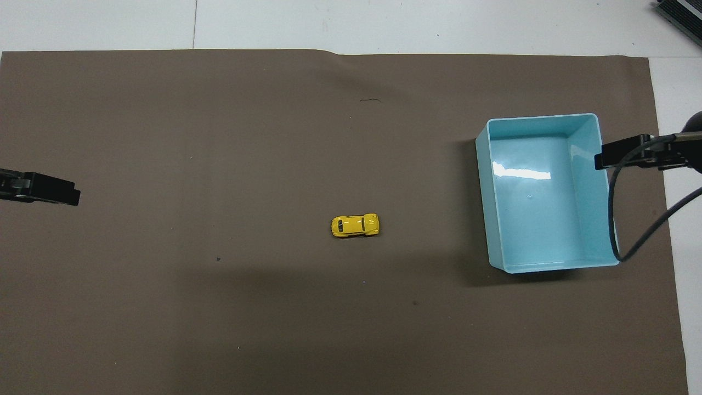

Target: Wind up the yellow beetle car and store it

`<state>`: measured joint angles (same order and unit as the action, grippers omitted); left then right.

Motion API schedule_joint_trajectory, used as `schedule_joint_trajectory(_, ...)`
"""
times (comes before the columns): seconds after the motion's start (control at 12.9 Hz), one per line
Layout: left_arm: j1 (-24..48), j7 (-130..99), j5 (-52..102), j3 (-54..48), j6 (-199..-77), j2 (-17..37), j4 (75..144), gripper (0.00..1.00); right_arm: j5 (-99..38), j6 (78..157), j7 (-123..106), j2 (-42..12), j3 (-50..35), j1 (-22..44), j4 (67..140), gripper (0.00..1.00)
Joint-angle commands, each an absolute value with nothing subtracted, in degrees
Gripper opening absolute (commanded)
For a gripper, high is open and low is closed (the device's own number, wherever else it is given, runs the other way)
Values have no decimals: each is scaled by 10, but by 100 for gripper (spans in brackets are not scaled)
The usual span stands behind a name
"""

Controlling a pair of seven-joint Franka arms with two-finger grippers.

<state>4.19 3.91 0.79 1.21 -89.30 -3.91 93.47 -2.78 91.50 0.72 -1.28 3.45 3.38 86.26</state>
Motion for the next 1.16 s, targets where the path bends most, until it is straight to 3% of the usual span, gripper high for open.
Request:
schedule_joint_trajectory(0.0, 42, -51, 14, 11, -907, -45, 950, 100, -25, 904, 19, -7, 33, 32, 862, 100)
schedule_joint_trajectory(0.39, 73, -290, 14, 10, -909, -54, 1001, 100, -25, 906, 18, -7, 33, 31, 862, 100)
schedule_joint_trajectory(0.78, 83, -544, 15, 8, -951, -45, 1009, 100, -26, 906, 19, -7, 34, 32, 862, 100)
schedule_joint_trajectory(1.09, 145, -781, 15, 8, -983, -43, 1014, 100, -26, 905, 18, -7, 34, 31, 862, 100)
